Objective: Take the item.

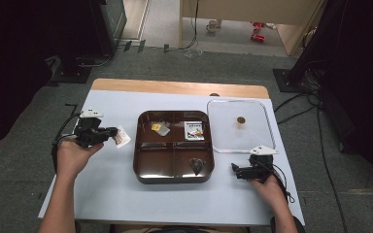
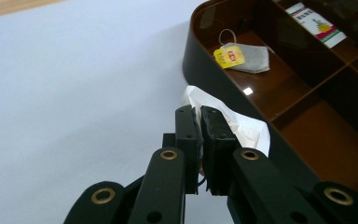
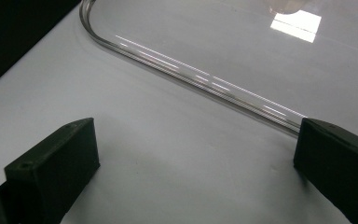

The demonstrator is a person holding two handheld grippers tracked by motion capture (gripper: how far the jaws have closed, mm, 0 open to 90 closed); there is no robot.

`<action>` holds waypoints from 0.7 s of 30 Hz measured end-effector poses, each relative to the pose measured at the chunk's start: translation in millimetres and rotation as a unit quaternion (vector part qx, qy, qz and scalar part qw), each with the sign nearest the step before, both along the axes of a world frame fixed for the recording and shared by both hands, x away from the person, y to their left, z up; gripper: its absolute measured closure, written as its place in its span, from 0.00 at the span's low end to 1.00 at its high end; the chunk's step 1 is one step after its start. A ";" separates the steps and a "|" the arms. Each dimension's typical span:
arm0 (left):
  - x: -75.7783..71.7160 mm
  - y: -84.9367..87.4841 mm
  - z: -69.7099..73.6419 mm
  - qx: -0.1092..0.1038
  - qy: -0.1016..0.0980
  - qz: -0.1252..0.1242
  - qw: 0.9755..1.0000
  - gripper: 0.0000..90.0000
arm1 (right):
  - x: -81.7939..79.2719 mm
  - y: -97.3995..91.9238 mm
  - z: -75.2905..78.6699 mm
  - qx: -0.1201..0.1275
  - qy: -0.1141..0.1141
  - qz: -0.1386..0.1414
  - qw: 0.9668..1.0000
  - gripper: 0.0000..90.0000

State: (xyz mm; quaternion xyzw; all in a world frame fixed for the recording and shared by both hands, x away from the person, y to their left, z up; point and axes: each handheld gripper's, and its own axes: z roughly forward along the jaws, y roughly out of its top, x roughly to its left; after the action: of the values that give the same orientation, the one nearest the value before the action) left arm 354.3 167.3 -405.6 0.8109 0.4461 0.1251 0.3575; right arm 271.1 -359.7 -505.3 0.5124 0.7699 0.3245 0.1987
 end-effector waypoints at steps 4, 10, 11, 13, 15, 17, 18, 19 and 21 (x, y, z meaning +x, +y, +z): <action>4.5 -0.3 -11.5 0.008 0.009 0.009 1.000 0.97 | 0.0 0.0 0.0 0.000 0.000 0.000 1.000 0.00; 11.5 -0.3 -26.5 0.009 0.022 0.012 1.000 0.97 | 0.0 0.0 0.0 0.000 0.000 0.000 1.000 0.00; 13.3 -0.5 -29.6 0.013 0.025 0.014 1.000 0.96 | 0.0 0.0 0.0 0.000 0.000 0.000 1.000 0.00; 15.1 -0.7 -34.5 0.021 0.031 0.017 0.999 0.96 | -0.1 0.1 0.0 0.000 0.000 0.000 1.000 0.00; 16.7 -0.4 -39.4 0.027 0.037 0.019 0.999 0.96 | -0.1 0.1 0.0 0.000 -0.001 0.000 1.000 0.00; 18.2 1.9 -42.7 0.027 0.041 0.025 0.998 0.96 | -0.1 0.1 0.0 -0.001 -0.001 0.000 1.000 0.00; 18.8 3.4 -44.0 0.026 0.041 0.027 0.998 0.96 | -0.1 0.1 0.0 0.000 -0.001 0.000 1.000 0.00; 19.5 4.5 -45.4 0.025 0.040 0.030 0.998 0.96 | -0.1 0.1 0.0 0.000 0.000 0.000 1.000 0.00; 20.6 5.8 -48.2 0.024 0.041 0.033 0.998 0.96 | -0.1 0.1 0.0 0.000 0.000 0.000 1.000 0.00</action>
State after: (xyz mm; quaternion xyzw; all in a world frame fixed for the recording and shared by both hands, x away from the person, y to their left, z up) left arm 374.9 173.0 -453.8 0.8087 0.4836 0.1140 0.3148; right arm 271.1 -359.6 -505.3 0.5121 0.7700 0.3245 0.1991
